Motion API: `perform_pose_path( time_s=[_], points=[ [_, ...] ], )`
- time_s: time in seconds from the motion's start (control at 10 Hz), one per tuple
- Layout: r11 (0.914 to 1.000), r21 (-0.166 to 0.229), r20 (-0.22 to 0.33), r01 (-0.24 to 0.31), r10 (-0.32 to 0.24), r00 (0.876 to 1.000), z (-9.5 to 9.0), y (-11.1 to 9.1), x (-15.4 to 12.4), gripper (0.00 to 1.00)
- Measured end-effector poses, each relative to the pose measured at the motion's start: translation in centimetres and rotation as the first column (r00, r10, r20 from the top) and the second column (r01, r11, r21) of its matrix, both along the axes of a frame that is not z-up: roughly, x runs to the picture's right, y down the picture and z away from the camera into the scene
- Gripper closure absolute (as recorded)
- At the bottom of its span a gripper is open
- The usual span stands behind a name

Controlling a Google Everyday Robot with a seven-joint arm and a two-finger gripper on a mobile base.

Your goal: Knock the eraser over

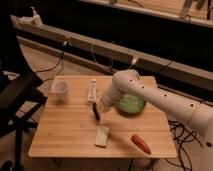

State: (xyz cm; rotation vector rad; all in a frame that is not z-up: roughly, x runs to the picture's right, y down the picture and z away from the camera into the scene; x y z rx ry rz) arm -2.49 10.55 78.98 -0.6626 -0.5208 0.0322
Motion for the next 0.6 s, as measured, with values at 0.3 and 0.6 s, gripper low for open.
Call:
perform_pose_path(
  time_s=[0.3, 0.6],
  points=[
    [0.9999, -0.002, 0.002, 0.010, -0.010, 1.000, -0.3, -1.0, 0.7, 0.73],
    [0.9998, -0.016, 0.002, 0.012, -0.012, 1.000, 0.0, 0.2, 0.0, 0.73]
  ],
)
